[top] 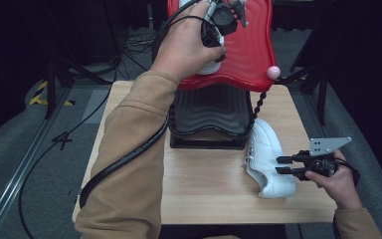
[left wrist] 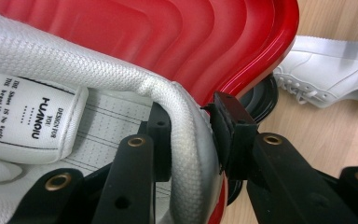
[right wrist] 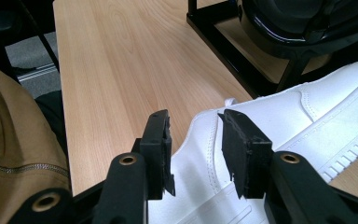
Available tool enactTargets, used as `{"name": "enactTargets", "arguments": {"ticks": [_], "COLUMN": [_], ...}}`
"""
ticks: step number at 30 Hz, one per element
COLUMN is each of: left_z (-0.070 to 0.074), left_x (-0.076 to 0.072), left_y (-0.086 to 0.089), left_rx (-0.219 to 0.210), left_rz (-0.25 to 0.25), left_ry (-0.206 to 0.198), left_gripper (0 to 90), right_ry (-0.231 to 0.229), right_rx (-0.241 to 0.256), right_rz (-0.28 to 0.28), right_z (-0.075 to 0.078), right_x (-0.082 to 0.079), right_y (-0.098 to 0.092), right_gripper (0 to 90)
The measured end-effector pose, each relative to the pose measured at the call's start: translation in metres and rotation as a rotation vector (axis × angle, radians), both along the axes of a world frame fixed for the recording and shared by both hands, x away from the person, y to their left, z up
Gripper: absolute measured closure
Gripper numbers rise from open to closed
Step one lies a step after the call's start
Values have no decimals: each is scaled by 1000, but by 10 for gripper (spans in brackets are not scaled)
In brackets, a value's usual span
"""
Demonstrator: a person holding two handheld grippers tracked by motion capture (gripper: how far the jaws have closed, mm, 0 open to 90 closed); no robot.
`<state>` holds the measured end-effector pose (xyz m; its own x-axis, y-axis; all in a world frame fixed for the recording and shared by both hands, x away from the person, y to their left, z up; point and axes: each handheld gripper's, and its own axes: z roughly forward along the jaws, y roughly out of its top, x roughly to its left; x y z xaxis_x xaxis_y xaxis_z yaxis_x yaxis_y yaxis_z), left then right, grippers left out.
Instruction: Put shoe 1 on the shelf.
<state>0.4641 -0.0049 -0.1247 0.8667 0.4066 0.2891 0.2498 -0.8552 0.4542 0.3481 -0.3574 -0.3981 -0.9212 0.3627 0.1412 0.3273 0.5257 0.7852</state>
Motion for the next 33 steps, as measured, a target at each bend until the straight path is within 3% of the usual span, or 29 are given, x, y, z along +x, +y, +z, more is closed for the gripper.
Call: {"name": "enactTargets", "arguments": {"ticks": [6, 14, 22, 27, 33], "left_z": [-3, -12, -13, -10, -3], "left_x": [6, 5, 2, 0, -8], "left_y": [-4, -6, -1, 2, 5], "left_rx": [21, 32, -8, -51, -66], "left_rz": [16, 17, 12, 17, 25], "left_ry": [-26, -14, 17, 15, -12], "left_gripper": [701, 691, 682, 554, 471], "right_ry": [1, 5, 8, 7, 5], "right_rx": [0, 1, -1, 0, 0], "right_rz": [2, 3, 5, 3, 3], "right_z": [0, -1, -1, -1, 0], "right_x": [0, 1, 0, 1, 1], "right_y": [0, 1, 3, 3, 3], "right_gripper": [626, 621, 620, 620, 619]}}
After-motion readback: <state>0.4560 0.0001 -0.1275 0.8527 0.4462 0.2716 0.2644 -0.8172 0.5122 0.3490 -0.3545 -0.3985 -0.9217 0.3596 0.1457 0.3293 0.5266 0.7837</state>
